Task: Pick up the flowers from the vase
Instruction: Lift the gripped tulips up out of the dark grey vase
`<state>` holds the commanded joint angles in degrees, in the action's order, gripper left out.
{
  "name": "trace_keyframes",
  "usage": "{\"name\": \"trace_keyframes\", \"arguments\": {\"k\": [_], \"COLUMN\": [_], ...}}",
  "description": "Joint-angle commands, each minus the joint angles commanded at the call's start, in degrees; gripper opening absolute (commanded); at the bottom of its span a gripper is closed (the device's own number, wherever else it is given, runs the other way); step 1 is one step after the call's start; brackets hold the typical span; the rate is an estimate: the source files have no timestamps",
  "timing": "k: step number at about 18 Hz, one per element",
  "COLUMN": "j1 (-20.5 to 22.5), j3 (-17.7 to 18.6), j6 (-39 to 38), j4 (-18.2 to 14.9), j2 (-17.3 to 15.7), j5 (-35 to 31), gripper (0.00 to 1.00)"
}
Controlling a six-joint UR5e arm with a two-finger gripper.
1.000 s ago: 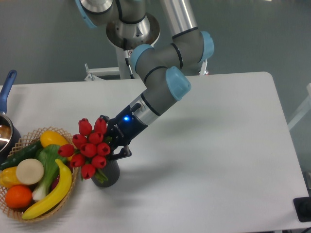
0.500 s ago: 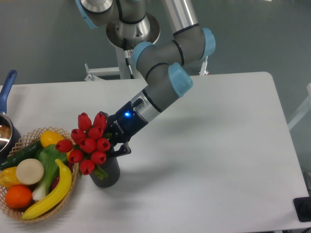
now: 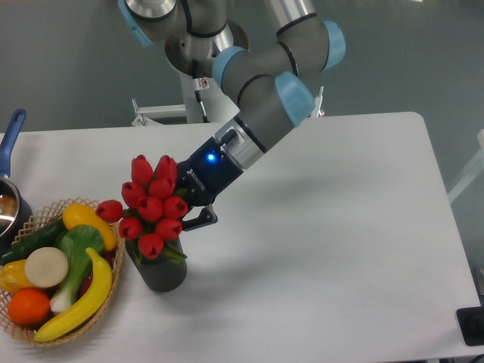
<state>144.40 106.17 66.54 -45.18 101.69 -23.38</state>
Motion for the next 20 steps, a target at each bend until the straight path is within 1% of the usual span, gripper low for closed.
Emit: {"name": "trace_keyframes", "arguments": {"k": [2, 4, 5, 8, 13, 16, 17, 20], "j1": [0.44, 1.14, 1.49, 2.11, 2.28, 2.72, 3.51, 3.43], "j3": [-0.88, -1.58, -2.10, -4.39, -6.59, -9.13, -9.92, -10.02], "j6": [-0.36, -0.71, -1.93, -5.89, -9.32, -13.53, -15.28, -16.26], "j4": [0.00, -0.09, -0.09, -0.09, -0.09, -0.09, -0.09, -0.09], "j2": [0.00, 0.00, 0.00, 0.00, -0.18, -0.09, -0.09, -0.35], "j5": [1.48, 4.29, 4.92, 5.01, 5.01, 5.01, 5.01, 5.01], "gripper": [0.40, 0.40, 0.40, 0.40, 0.40, 0.40, 0.40, 0.40]}}
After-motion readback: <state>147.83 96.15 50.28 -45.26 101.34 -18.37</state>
